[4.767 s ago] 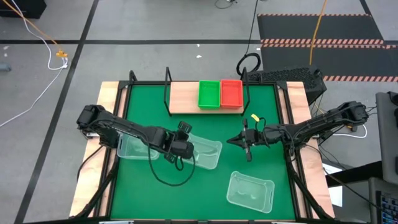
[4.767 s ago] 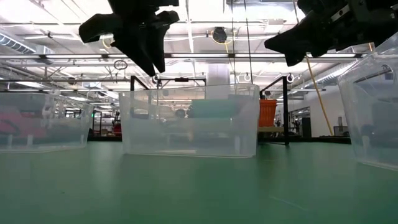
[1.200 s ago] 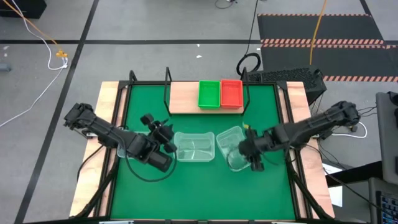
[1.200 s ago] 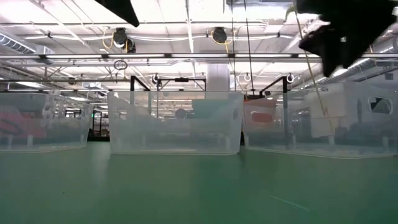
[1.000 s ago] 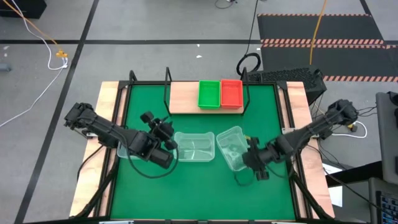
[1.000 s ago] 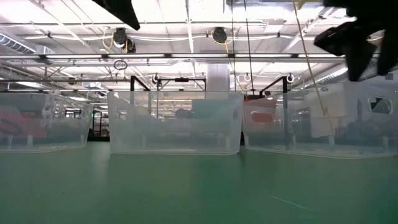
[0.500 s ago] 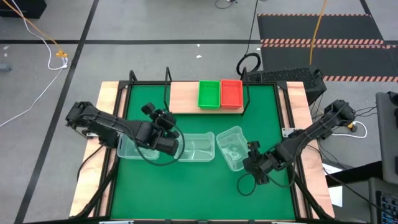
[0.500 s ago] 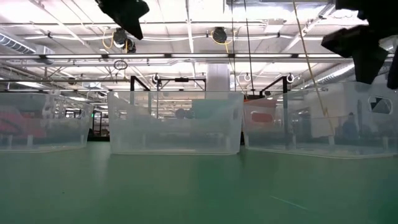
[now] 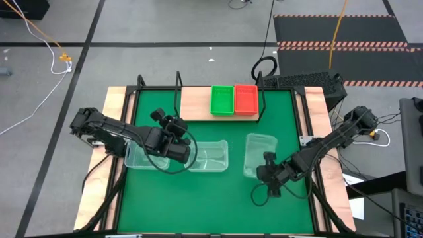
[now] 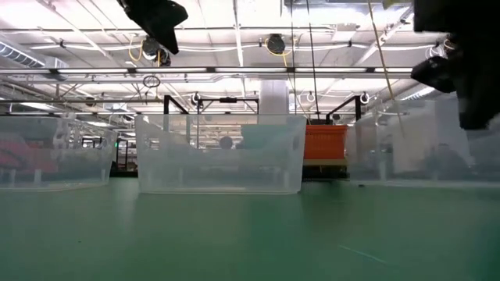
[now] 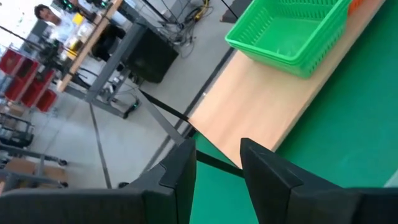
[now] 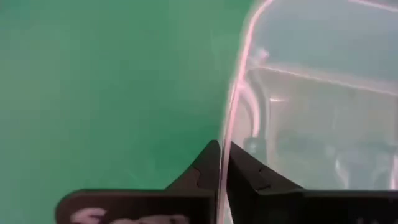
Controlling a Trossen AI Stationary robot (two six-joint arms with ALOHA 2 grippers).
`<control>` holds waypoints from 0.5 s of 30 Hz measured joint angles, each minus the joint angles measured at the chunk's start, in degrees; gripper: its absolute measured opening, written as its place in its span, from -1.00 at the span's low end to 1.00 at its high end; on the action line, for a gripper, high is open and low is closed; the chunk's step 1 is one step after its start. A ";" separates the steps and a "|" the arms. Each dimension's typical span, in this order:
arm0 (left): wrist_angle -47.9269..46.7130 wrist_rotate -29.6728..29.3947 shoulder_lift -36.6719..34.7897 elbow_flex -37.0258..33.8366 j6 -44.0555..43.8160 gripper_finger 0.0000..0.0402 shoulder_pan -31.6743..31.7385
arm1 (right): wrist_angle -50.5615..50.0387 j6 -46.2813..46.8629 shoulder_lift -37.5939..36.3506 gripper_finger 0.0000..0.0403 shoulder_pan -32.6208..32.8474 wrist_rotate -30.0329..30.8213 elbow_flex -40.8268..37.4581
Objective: Stack baskets on shelf by color
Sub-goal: Put the bottom right transparent bin on the shelf
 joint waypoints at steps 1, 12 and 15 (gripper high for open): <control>0.01 0.62 0.00 0.00 -0.41 -0.36 0.00 | 1.07 0.71 0.03 -0.96 -0.01 -0.09 0.79; -1.23 2.21 0.00 0.00 -3.63 -0.36 -2.17 | 3.39 -12.55 -0.02 -0.99 -0.99 -1.19 15.12; -2.98 2.21 0.00 0.00 -4.18 -0.36 -2.76 | 4.00 -15.66 0.10 -1.00 -3.85 -1.27 16.84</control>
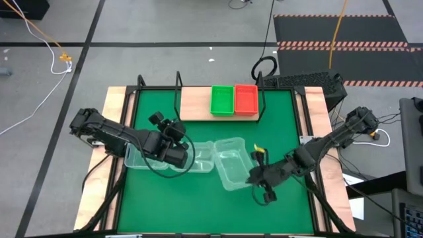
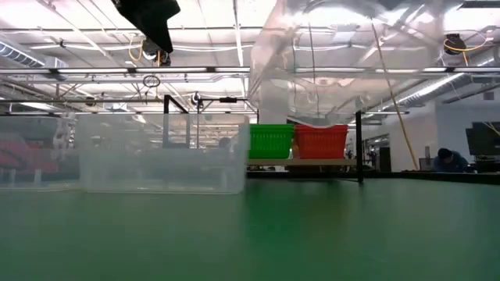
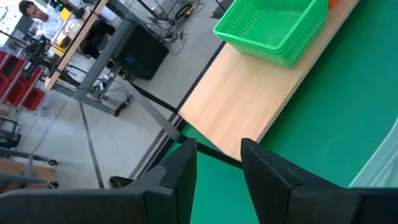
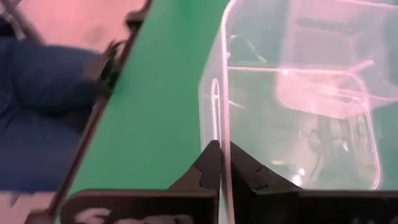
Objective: Stack baskets on shelf by color
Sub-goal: Put the bottom right transparent bin on the shelf
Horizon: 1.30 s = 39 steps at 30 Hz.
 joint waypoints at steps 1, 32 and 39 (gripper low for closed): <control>-0.80 -0.01 0.00 0.00 -0.48 -0.36 -0.11 | 0.34 -0.33 0.34 -1.00 -1.62 0.03 0.45; -11.62 -3.83 -27.34 -24.11 -31.58 -0.36 0.55 | 10.43 -32.97 32.10 -1.00 -37.68 4.36 33.27; -7.23 -3.93 -30.95 -25.57 -28.09 -0.36 0.55 | 9.75 -32.32 35.64 -1.00 -43.45 -5.03 33.23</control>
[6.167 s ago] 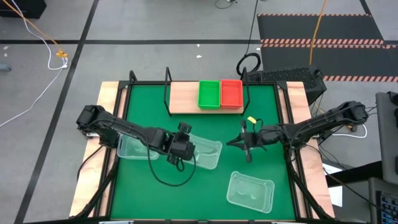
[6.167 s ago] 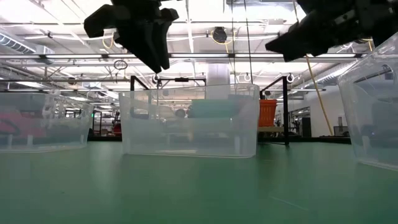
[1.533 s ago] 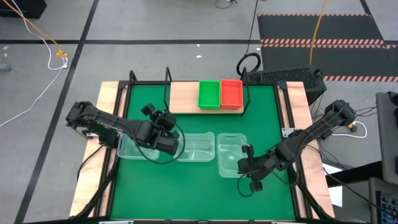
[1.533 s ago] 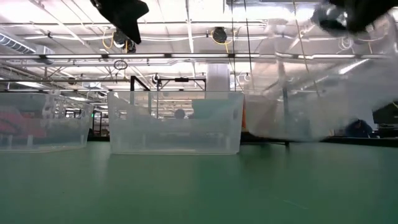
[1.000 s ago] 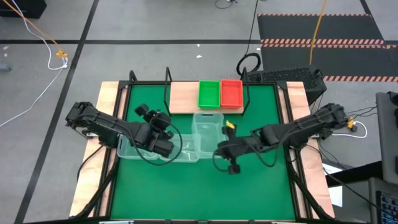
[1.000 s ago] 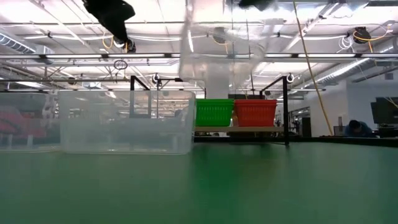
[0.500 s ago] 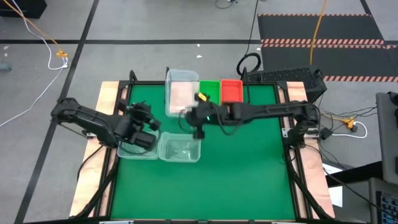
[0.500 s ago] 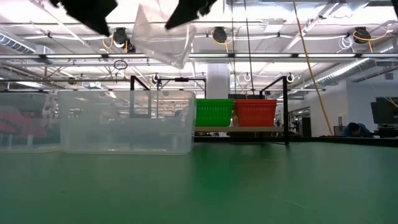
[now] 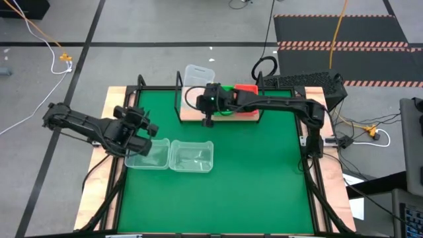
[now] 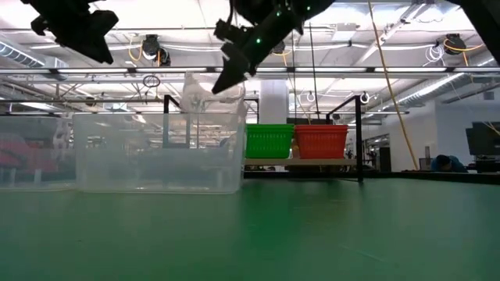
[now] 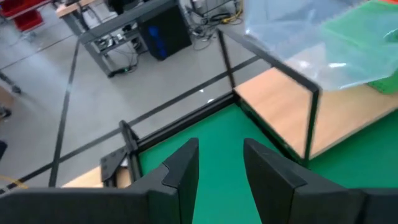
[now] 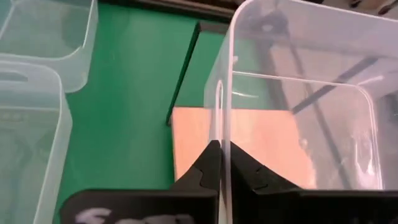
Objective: Stack baskets on shelf by color
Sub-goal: Put the bottom right transparent bin on the shelf
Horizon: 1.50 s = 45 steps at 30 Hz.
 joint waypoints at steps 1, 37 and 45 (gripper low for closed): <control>1.30 -0.02 -0.02 0.00 1.44 -0.36 0.00 | 0.14 -0.11 0.61 -1.00 -0.37 -1.20 0.00; 15.18 -1.57 -0.02 0.00 18.61 -0.36 1.75 | 2.61 1.05 4.91 -0.99 -3.93 -7.20 -1.50; 15.20 -1.55 -0.02 0.00 18.65 -0.36 1.75 | 5.80 1.06 4.93 -0.97 -3.84 -8.66 -5.82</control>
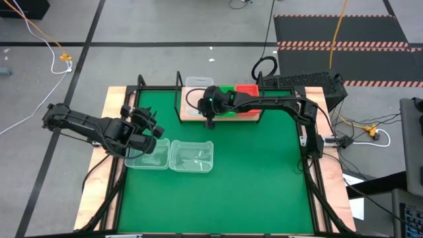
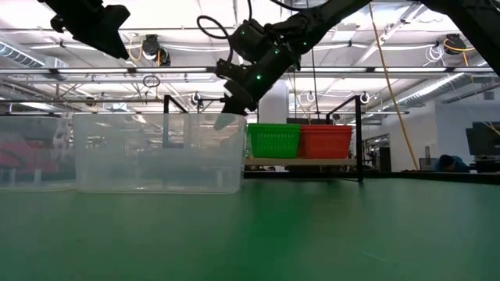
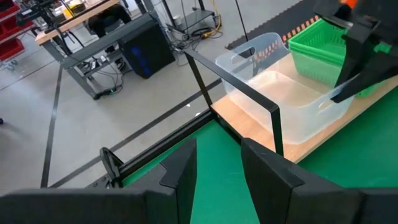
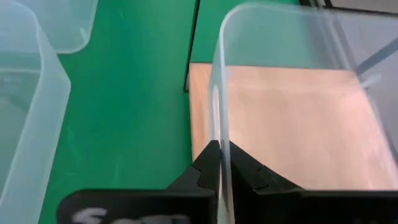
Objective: Stack baskets on shelf by color
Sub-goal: Put the bottom right transparent bin on the shelf, then stack the right transparent bin on top of the other transparent bin on the shelf
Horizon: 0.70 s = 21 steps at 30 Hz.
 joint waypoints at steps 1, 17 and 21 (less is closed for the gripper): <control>-0.02 0.00 0.00 0.00 0.00 -0.36 0.00 | 0.21 0.11 0.00 -0.95 0.00 0.01 -0.02; -0.13 0.02 0.00 0.00 0.93 -0.36 0.00 | 5.44 3.48 -5.07 -0.41 2.35 4.53 -0.03; -0.14 0.82 0.00 0.00 0.92 -0.36 0.00 | 3.39 0.88 -13.35 -0.44 7.88 7.20 -1.96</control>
